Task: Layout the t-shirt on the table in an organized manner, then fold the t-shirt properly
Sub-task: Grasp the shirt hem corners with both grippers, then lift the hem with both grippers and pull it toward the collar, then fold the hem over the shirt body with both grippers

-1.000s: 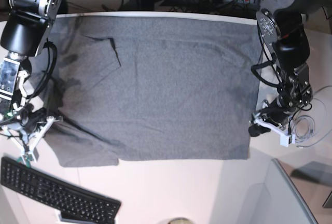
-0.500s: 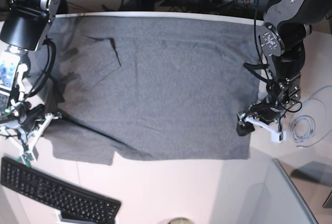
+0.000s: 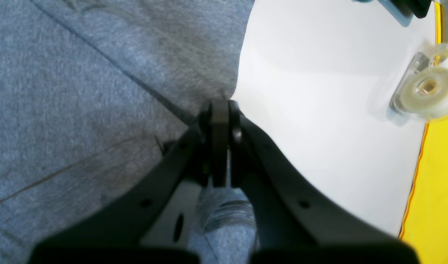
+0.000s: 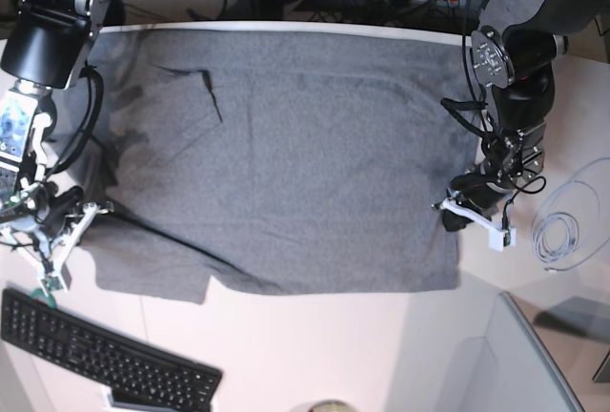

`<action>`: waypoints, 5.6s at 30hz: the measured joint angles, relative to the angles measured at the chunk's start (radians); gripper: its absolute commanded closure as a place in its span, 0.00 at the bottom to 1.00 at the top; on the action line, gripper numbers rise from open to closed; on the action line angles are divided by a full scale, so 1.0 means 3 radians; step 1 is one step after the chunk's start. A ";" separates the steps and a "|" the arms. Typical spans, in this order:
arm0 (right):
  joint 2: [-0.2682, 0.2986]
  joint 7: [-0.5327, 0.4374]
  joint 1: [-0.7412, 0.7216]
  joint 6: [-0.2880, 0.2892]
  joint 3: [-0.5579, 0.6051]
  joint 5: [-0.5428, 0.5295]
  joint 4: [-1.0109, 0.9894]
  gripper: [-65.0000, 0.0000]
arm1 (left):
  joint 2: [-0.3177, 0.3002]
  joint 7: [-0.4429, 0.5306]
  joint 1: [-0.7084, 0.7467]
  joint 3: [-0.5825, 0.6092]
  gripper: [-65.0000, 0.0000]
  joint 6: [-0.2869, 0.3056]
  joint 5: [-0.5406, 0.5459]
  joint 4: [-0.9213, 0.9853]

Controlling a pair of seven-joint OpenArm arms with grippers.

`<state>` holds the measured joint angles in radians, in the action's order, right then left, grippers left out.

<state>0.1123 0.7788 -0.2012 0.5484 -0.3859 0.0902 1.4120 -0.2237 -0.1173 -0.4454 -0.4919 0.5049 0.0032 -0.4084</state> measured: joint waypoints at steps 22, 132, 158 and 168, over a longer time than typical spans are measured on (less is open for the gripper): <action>-0.0003 -0.0011 0.0008 0.0006 0.0009 -0.0008 -0.0029 1.00 | 0.0244 -0.1349 0.1137 0.0027 1.00 0.0010 -0.0089 -0.2485; 0.0682 -0.1714 -0.1007 0.0005 0.0455 0.0041 -0.2430 1.00 | 0.0182 -0.0276 -0.0435 -0.0025 1.00 -0.0140 -0.0111 -0.0718; 0.0865 -0.1714 -0.0782 0.0022 0.0464 0.0025 -0.2421 1.00 | 0.0390 -0.1414 0.1207 -0.0056 1.00 0.0175 0.0256 -0.3059; 0.0841 -0.1461 -0.0769 0.0271 0.0464 0.0027 -0.2421 1.00 | 0.0303 -0.1517 0.1619 -0.0043 1.00 0.0167 0.0474 -0.3209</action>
<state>0.3645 0.3405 -0.4320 0.6296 -0.2466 0.0982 0.6857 -0.1329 -0.5724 0.0402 -0.5049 0.5549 0.1455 -1.3712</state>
